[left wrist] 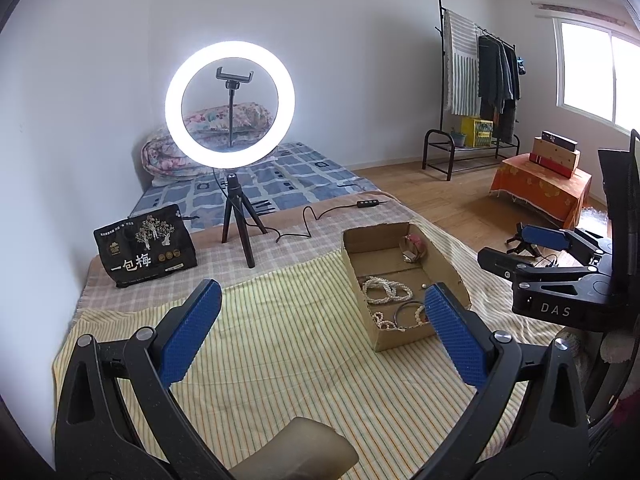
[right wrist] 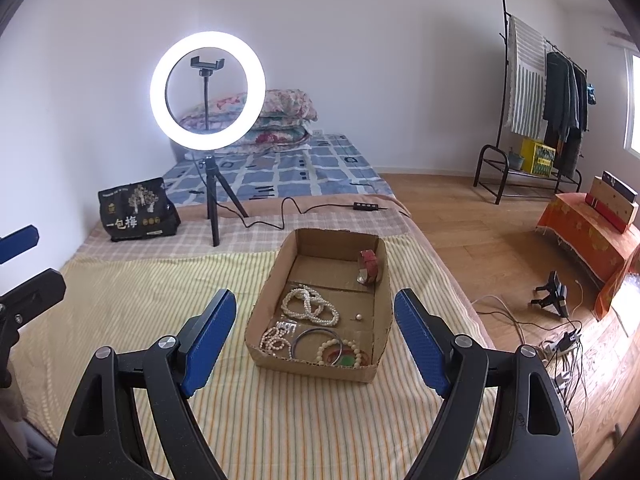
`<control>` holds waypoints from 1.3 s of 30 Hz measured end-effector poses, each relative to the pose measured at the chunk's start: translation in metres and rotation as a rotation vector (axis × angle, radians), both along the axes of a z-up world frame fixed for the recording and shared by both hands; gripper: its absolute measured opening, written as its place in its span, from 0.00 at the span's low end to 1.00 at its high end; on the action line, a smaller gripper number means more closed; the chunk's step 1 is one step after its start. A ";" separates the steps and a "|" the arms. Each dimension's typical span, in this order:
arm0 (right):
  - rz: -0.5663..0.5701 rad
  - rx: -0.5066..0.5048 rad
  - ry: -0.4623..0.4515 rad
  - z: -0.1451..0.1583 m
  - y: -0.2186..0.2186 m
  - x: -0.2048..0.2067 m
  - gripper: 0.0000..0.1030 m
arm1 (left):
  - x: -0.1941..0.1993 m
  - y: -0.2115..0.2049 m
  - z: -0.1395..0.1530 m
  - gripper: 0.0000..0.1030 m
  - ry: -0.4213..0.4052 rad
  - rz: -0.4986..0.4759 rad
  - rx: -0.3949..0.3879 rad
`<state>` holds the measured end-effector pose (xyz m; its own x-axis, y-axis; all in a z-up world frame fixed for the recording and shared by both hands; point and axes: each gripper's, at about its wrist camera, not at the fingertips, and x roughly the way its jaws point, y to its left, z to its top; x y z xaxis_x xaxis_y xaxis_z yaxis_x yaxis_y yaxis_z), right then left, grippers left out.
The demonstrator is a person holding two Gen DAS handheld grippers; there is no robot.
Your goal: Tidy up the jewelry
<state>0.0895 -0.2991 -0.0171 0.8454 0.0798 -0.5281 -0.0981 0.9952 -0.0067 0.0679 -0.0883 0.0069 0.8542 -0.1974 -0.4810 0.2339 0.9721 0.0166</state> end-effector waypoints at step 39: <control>0.017 -0.016 0.006 -0.002 0.005 -0.004 0.79 | -0.009 -0.011 0.005 1.00 0.001 -0.026 0.003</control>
<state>0.0860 -0.2942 -0.0190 0.8407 0.0857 -0.5347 -0.1149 0.9931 -0.0216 0.0587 -0.0994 0.0116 0.8483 -0.2184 -0.4823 0.2595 0.9655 0.0193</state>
